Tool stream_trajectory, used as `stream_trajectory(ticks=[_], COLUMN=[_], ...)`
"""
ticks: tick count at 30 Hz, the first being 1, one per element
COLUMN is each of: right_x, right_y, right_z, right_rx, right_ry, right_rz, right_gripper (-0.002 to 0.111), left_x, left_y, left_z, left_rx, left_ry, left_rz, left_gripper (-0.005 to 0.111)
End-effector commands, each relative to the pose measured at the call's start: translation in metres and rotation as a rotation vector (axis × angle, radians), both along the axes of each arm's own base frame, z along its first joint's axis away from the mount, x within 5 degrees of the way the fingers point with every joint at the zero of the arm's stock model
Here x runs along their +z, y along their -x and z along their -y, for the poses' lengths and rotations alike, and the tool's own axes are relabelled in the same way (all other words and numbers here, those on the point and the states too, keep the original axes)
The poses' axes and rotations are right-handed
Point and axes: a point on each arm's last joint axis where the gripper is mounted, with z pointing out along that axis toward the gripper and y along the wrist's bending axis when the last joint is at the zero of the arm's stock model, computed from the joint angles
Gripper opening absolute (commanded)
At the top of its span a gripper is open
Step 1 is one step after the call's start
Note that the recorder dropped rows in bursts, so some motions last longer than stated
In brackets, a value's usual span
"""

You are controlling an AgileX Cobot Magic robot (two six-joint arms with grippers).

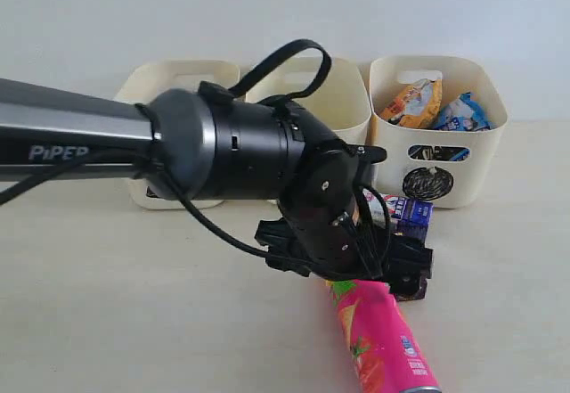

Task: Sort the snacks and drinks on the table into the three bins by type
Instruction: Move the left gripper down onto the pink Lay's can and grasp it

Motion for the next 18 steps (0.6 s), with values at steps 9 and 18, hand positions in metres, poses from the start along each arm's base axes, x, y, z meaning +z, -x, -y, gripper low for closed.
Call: stream_trajectory(ticks=[9, 18], right_x=[0.0, 0.0], right_y=[0.0, 0.0], right_z=[0.0, 0.0], right_rx=[0.0, 0.0], right_ry=[-0.008, -0.008], right_rz=[0.015, 0.015], right_gripper=[0.0, 0.0], left_x=[-0.039, -0.046], left_y=[-0.006, -0.005], left_z=[0.006, 0.001], left_rx=[0.039, 0.003], left_ry=[-0.087, -0.172], left_rz=[-0.028, -0.044], left_gripper=[0.095, 0.037])
